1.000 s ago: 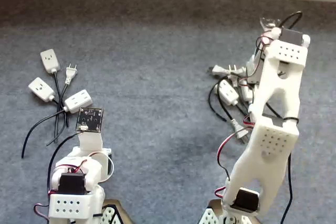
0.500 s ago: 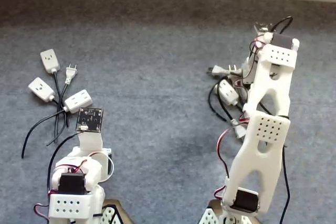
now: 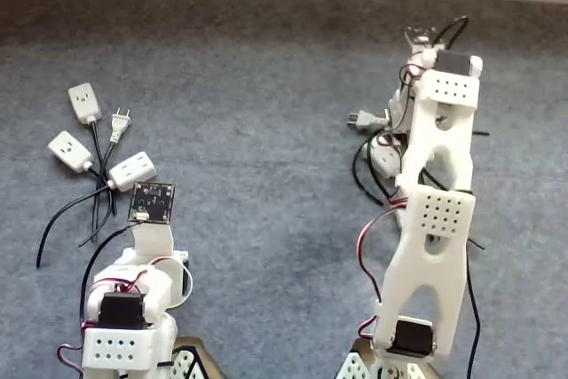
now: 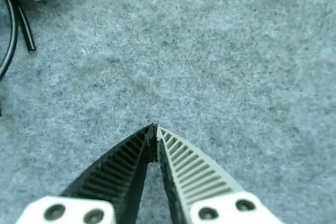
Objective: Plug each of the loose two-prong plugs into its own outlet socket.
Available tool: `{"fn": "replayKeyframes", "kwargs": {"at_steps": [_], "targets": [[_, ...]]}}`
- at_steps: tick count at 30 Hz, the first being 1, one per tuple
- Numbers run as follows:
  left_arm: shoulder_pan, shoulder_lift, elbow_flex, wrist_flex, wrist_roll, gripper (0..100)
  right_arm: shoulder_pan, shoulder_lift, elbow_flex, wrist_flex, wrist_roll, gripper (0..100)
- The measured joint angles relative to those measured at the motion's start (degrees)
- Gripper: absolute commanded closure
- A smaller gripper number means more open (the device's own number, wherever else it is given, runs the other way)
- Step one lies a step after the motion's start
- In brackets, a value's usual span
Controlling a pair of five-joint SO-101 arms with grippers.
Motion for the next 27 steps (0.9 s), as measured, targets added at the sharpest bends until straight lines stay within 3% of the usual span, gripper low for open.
{"fn": "replayKeyframes", "kwargs": {"at_steps": [8,20,27], "targets": [[0.0,0.0,0.0,0.0,0.0,99,-2.5,-4.7,9.0,0.0,0.0,74.8],[0.0,0.0,0.0,0.0,0.0,99,4.2,-4.8,9.4,-0.2,4.7,74.8],[0.0,0.0,0.0,0.0,0.0,99,4.1,-4.8,9.8,-0.7,4.7,74.8]]}}
